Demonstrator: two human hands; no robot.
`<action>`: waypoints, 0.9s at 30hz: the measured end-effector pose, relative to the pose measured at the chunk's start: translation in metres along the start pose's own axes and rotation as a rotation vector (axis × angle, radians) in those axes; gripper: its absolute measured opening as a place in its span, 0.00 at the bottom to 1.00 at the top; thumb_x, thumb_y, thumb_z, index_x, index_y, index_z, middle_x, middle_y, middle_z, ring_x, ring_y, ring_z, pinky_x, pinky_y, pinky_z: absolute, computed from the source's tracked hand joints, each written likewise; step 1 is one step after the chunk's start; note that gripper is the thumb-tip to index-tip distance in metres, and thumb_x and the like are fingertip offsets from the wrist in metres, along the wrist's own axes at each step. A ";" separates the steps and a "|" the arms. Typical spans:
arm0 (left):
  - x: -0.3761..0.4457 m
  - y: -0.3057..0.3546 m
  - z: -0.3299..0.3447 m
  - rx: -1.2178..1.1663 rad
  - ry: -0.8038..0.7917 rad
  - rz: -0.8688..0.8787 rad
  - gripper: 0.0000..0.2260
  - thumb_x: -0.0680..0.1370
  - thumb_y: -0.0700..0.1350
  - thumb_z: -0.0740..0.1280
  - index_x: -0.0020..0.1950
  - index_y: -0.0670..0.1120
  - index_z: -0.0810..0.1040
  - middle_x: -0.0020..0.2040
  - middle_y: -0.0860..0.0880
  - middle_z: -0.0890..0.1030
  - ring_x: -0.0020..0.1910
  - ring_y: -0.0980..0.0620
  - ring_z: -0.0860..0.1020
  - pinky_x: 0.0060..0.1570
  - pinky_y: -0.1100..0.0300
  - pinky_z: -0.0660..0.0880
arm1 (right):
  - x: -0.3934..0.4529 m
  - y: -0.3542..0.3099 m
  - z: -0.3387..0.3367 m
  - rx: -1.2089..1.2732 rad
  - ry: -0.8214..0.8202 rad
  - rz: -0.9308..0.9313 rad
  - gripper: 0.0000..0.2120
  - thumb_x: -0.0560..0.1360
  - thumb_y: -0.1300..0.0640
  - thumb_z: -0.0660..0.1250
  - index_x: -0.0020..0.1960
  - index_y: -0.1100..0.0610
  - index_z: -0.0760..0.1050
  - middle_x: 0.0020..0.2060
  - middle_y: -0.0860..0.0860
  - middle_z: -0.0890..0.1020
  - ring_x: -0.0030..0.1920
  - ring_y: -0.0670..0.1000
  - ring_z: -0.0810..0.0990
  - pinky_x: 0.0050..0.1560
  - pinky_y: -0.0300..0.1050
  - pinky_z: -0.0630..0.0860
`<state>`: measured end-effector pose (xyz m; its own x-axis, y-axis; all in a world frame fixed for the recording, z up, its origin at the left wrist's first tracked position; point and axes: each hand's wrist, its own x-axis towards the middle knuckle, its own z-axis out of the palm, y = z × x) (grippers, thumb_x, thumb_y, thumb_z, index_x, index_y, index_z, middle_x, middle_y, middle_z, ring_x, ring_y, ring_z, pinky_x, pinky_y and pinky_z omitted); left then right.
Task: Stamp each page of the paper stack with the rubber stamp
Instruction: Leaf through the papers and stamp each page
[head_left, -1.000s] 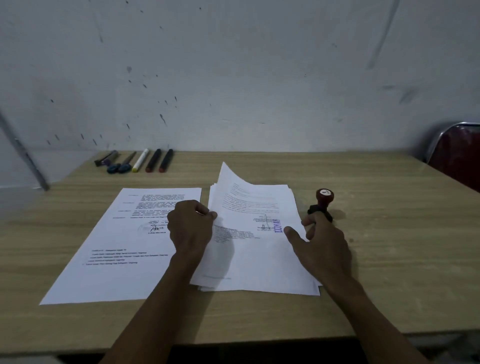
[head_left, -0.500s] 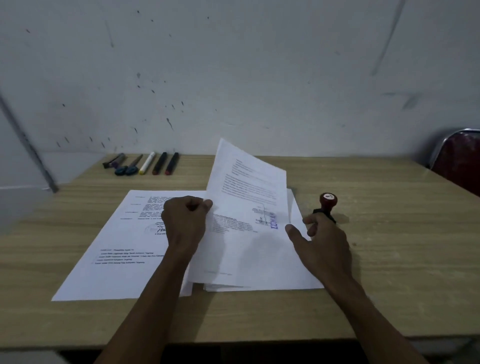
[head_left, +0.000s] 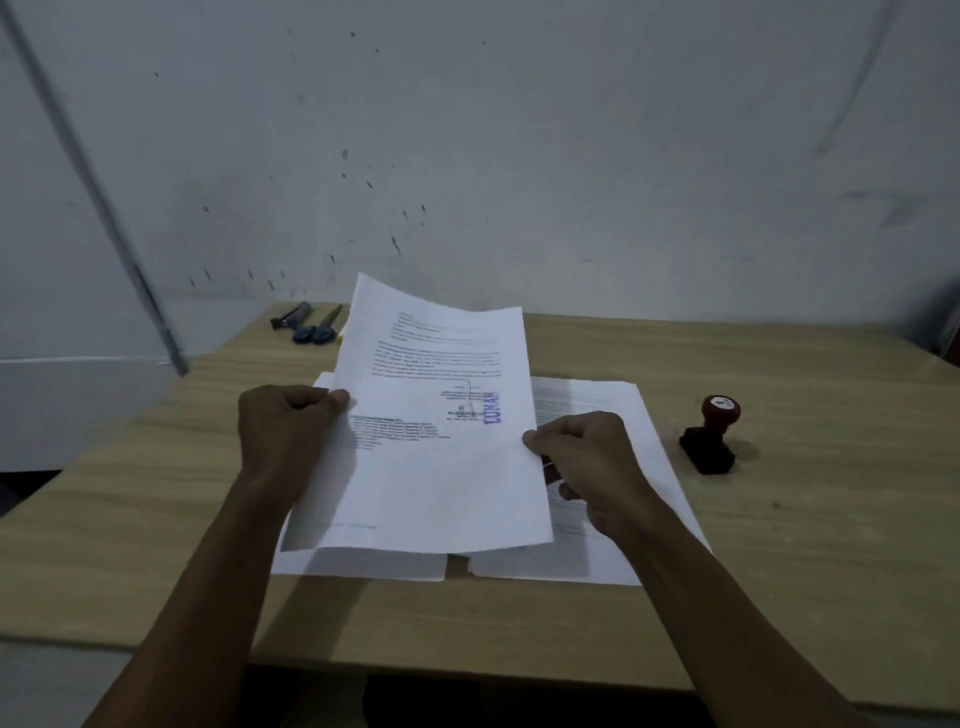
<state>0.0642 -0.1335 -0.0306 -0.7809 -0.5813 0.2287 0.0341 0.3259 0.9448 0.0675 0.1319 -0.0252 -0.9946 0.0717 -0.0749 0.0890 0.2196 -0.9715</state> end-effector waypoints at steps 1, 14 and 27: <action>0.006 -0.004 -0.009 0.031 0.015 -0.016 0.06 0.70 0.43 0.76 0.42 0.41 0.86 0.37 0.42 0.84 0.35 0.45 0.81 0.42 0.49 0.79 | 0.001 -0.002 0.011 -0.007 -0.012 0.010 0.06 0.73 0.64 0.72 0.39 0.66 0.81 0.33 0.57 0.84 0.27 0.50 0.80 0.22 0.34 0.66; 0.051 -0.046 -0.047 0.522 0.037 0.039 0.09 0.71 0.43 0.75 0.49 0.41 0.85 0.47 0.41 0.84 0.48 0.41 0.81 0.49 0.50 0.78 | 0.000 -0.006 0.101 -0.639 0.023 -0.080 0.08 0.70 0.52 0.73 0.47 0.54 0.80 0.41 0.48 0.83 0.44 0.52 0.83 0.41 0.42 0.73; 0.042 -0.061 -0.034 0.582 0.020 -0.023 0.10 0.71 0.47 0.75 0.49 0.44 0.83 0.48 0.43 0.82 0.49 0.41 0.79 0.45 0.52 0.75 | 0.002 0.002 0.091 -0.833 0.022 -0.072 0.14 0.70 0.49 0.69 0.53 0.54 0.76 0.48 0.50 0.81 0.50 0.55 0.80 0.46 0.44 0.71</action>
<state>0.0504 -0.2029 -0.0712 -0.7650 -0.6055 0.2194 -0.3358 0.6658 0.6663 0.0610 0.0436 -0.0483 -0.9989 0.0470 -0.0057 0.0438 0.8712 -0.4890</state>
